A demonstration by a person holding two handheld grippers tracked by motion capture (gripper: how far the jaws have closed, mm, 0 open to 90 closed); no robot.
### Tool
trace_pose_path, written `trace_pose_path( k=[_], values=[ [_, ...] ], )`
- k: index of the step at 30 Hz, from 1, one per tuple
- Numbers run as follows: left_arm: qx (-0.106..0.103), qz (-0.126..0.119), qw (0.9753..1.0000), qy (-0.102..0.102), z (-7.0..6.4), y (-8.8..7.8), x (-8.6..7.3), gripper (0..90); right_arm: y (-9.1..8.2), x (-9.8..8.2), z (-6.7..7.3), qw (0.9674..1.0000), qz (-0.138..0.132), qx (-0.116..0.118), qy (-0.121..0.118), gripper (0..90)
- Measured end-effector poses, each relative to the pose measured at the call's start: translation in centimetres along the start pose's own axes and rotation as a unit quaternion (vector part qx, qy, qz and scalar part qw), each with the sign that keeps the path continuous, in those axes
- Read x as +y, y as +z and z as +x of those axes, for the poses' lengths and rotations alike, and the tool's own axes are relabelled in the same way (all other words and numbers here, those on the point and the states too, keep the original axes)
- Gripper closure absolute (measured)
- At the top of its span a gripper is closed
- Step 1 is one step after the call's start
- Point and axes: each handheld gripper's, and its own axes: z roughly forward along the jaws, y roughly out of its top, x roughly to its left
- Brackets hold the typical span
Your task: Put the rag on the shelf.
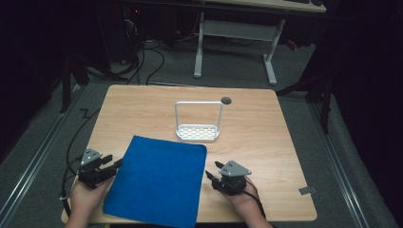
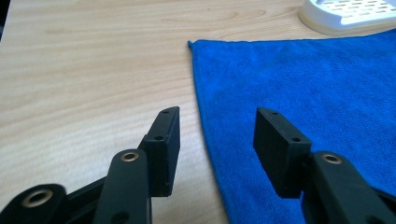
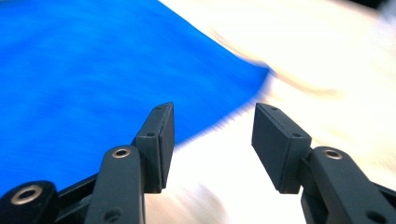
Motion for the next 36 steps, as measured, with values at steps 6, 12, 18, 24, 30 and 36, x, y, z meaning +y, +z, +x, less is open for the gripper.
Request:
trace_pose_path(
  k=[6, 12, 18, 24, 30, 36],
  values=[
    [-0.005, 0.002, 0.9999, 0.012, -0.5, 0.7, 0.3, 51.7, 0.0, -0.3, -0.6, 0.9998, 0.001, -0.003, 0.021, 49.6],
    [-0.011, 0.004, 0.9999, 0.012, -0.7, 0.6, 0.1, 51.4, 0.2, -0.1, 0.0, 0.9999, -0.001, 0.004, 0.010, 49.7],
    [-0.016, 0.007, 0.9995, 0.025, -0.9, 0.7, 0.0, 57.1, 0.7, 0.1, 0.6, 0.9998, 0.003, 0.016, 0.009, 52.4],
    [-0.033, 0.031, 0.9979, 0.046, -1.5, 0.7, -0.7, 74.8, 1.5, 0.9, 1.8, 0.9983, 0.001, 0.057, -0.009, 75.3],
    [-0.043, 0.078, 0.9929, 0.079, -2.3, 1.2, -1.5, 90.0, 3.4, 1.9, 3.7, 0.9928, 0.031, 0.107, -0.043, 90.0],
    [-0.043, 0.073, 0.9936, 0.075, -2.3, 1.2, -1.6, 90.0, 4.8, 1.6, 4.6, 0.9888, 0.079, 0.105, -0.072, 90.0]
  ],
)
